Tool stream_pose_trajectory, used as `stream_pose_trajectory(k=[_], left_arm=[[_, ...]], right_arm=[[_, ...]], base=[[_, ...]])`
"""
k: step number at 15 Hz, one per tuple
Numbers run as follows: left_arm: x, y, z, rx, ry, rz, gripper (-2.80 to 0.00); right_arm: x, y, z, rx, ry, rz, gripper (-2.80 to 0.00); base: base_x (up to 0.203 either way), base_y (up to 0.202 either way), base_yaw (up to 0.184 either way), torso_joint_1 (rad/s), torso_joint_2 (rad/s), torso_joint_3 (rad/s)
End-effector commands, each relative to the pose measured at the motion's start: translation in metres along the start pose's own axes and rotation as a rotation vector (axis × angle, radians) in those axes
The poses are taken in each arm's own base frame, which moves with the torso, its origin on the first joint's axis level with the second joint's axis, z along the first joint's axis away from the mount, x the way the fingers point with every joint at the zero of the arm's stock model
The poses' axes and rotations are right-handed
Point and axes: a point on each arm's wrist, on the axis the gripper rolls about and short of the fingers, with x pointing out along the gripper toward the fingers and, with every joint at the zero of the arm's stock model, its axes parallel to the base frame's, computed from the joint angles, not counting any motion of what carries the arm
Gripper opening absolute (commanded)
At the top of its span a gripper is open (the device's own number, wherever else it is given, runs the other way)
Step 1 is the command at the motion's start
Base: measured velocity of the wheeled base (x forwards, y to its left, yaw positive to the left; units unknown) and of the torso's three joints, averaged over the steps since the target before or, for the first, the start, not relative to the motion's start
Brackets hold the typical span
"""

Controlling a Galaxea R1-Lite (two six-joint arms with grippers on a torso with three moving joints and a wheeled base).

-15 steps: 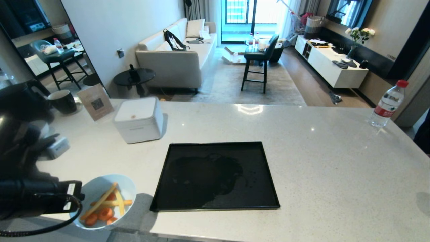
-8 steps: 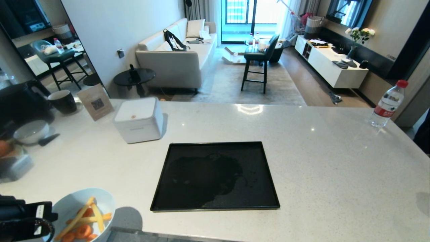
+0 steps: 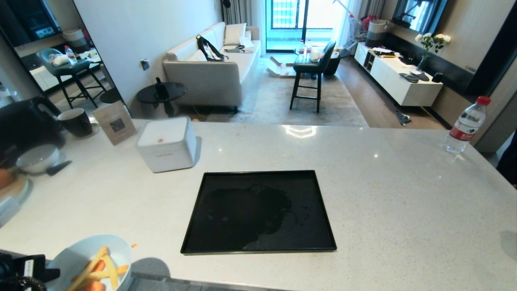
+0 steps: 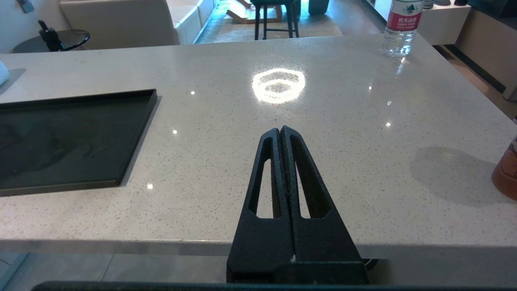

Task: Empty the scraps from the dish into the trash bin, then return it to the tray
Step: Move the bowl over the trash can

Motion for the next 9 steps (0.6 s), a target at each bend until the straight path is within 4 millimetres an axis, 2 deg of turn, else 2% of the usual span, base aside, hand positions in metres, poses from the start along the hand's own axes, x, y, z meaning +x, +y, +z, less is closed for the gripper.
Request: stream_pose_trajectory(k=[1, 9], left_arm=[[-0.0011, 0.0004, 0.0, -0.004, -0.004, 0.0, -2.8], [0.0001, 0.001, -0.0063, -0.002, 0.006, -0.008, -2.8]], right_arm=[[0.0, 0.0, 0.0001, 0.0, -0.001, 0.0, -2.8], [0.0, 0.0, 0.0001, 0.0, -0.001, 0.0, -2.8]], base=[[0.0, 0.0, 0.0, 0.0, 0.0, 0.0], [0.0, 0.0, 0.0, 0.0, 0.0, 0.0]])
